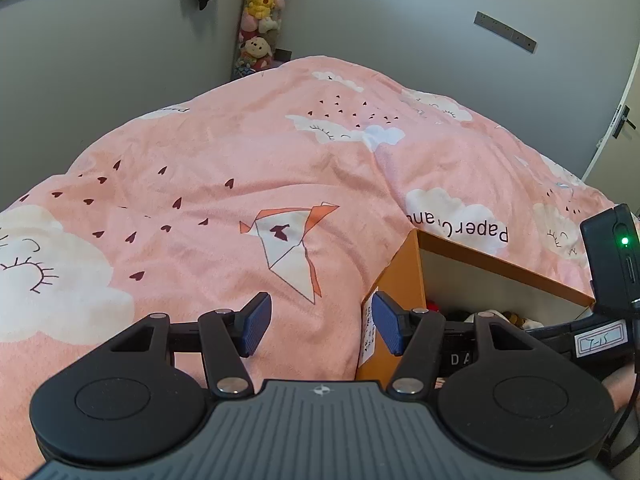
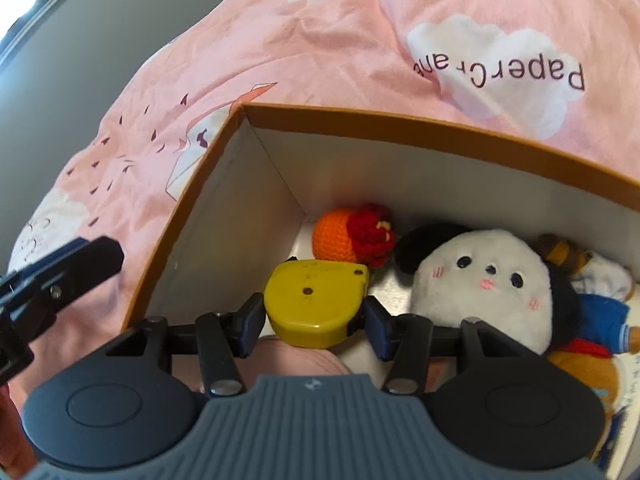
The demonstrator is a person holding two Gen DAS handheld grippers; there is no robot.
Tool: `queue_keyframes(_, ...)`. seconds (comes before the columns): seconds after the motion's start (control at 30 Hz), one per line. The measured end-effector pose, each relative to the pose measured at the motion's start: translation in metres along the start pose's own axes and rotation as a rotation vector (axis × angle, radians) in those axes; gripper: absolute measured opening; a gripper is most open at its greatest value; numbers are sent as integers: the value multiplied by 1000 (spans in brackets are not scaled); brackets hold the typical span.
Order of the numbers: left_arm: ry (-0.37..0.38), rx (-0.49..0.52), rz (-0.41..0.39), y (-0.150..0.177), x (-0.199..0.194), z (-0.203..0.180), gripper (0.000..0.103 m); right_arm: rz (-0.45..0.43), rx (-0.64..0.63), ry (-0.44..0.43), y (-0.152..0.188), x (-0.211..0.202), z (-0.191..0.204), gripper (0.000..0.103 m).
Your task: Organize objects
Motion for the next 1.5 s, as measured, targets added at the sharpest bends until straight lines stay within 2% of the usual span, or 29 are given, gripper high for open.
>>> queue_keyframes(0.2, -1, -3, 3, 0, 1, 1, 68, 27, -48, 51, 3, 0, 1, 55)
queue_keyframes(0.33, 0, -3, 3, 0, 1, 1, 68, 46, 19, -16, 5, -7, -6, 63)
queue_keyframes(0.43, -1, -9, 6, 1, 1, 2, 68, 93, 58, -64, 13, -10, -8, 63)
queue_keyframes(0.5, 1, -13, 8, 2, 1, 2, 68, 104, 47, -78, 17, -10, -7, 61)
queue_keyframes(0.57, 2, -13, 6, 2, 0, 1, 68, 96, 14, -71, 22, -13, -5, 49)
queue_keyframes(0.63, 0, -14, 1, 2, -2, 2, 68, 70, -35, -36, 26, -18, 0, 43)
queue_keyframes(0.77, 3, -15, -3, 2, -4, 0, 68, 40, -89, -20, 30, -25, 5, 41)
queue_keyframes(0.9, 5, -3, -6, 4, -11, -3, 68, 29, -81, -22, 29, -20, 1, 43)
queue_keyframes(1.1, 12, 23, -27, 7, -30, -18, 68, -74, -140, 55, 34, -47, 14, 48)
queue_keyframes(1.23, 34, 72, -64, 10, -50, -35, 68, -174, -173, 120, 43, -80, 24, 55)
queue_keyframes(1.33, 48, 108, -91, 14, -65, -48, 68, -257, -211, 169, 56, -106, 29, 57)
queue_keyframes(1.37, 55, 120, -105, 16, -70, -53, 68, -281, -222, 183, 62, -115, 30, 62)
queue_keyframes(1.5, 79, 185, -203, 20, -96, -73, 68, -395, -228, 252, 86, -150, 30, 72)
Point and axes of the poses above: each gripper's, at about its wrist camera, not at the fingertips, and x roughly the way its jaws point, z to its left, y to its underside, the point moved 8 cm from there along x, roughly the way its jaws point, and after that the axes turned 10 degrees about z, right-handed, at the moved point
